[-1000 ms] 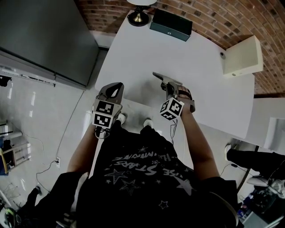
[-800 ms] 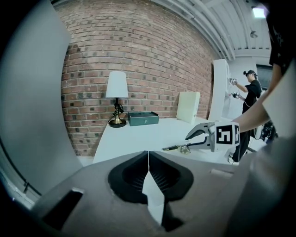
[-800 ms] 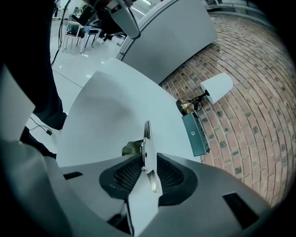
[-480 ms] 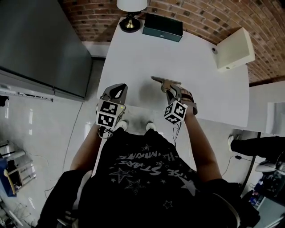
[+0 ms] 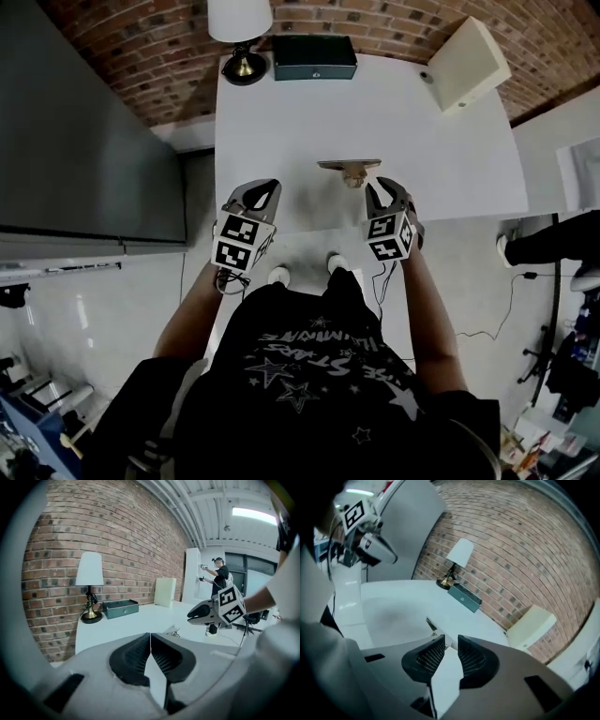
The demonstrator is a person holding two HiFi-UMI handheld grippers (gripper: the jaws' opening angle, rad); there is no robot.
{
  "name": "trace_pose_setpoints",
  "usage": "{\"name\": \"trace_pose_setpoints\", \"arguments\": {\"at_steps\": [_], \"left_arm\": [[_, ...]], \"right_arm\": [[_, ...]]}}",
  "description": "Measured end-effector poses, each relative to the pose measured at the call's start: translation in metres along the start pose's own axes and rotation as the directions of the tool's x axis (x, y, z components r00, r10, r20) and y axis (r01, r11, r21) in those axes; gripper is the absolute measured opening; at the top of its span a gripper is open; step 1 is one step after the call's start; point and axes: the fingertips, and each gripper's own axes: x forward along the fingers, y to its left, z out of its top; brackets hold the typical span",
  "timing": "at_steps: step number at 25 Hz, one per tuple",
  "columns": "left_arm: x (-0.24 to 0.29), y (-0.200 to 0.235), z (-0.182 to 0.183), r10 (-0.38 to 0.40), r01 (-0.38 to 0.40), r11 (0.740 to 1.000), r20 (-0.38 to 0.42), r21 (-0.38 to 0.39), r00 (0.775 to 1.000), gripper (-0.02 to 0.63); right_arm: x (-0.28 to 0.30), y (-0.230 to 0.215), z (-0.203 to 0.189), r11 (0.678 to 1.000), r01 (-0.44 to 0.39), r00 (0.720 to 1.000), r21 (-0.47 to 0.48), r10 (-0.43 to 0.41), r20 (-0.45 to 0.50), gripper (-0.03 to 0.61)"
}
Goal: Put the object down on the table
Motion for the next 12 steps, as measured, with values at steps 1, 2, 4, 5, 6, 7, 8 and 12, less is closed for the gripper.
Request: {"name": "trace_pose_setpoints", "arguments": {"at_steps": [1,2,4,5,6,7,8,12], "left_arm": [[0.003,-0.002,-0.001,-0.025,0.025,1.0,-0.006,0.009,1.0,0.021],[0.006,-0.006,-0.003,-0.051,0.051,0.999,-0.014,0.02,0.999,0.021],[0.015,-0.013,-0.005,-0.099,0.1,0.994,-0.031,0.043,0.995,0.021],[0.019,-0.017,-0.006,-0.115,0.117,0.992,-0.037,0.052,0.993,0.02],[0.021,-0.02,-0.006,-0.126,0.129,0.99,-0.041,0.058,0.991,0.021],[0.023,-0.025,-0.005,-0.135,0.138,0.989,-0.042,0.06,0.99,0.02],[0.025,-0.03,-0.005,-0.144,0.146,0.987,-0.04,0.06,0.989,0.021],[0.027,-0.056,-0.005,-0.172,0.175,0.983,-0.043,0.06,0.984,0.021]], "right_arm": [[-0.007,-0.002,0.002,0.997,0.02,1.0,0.071,-0.021,0.013,0.089],[-0.015,-0.004,0.002,0.989,0.043,0.999,0.141,-0.046,0.019,0.082],[-0.03,-0.007,-0.002,0.963,0.084,0.996,0.256,-0.091,0.017,0.057],[-0.036,-0.007,-0.004,0.951,0.094,0.995,0.296,-0.103,0.014,0.04],[-0.042,-0.006,-0.006,0.941,0.098,0.994,0.325,-0.108,0.013,0.014],[-0.047,-0.006,-0.009,0.933,0.102,0.994,0.346,-0.113,0.011,0.005],[-0.053,-0.006,-0.013,0.926,0.106,0.993,0.362,-0.118,0.01,0.005],[-0.075,-0.009,-0.028,0.897,0.112,0.992,0.429,-0.126,0.005,0.003]]}}
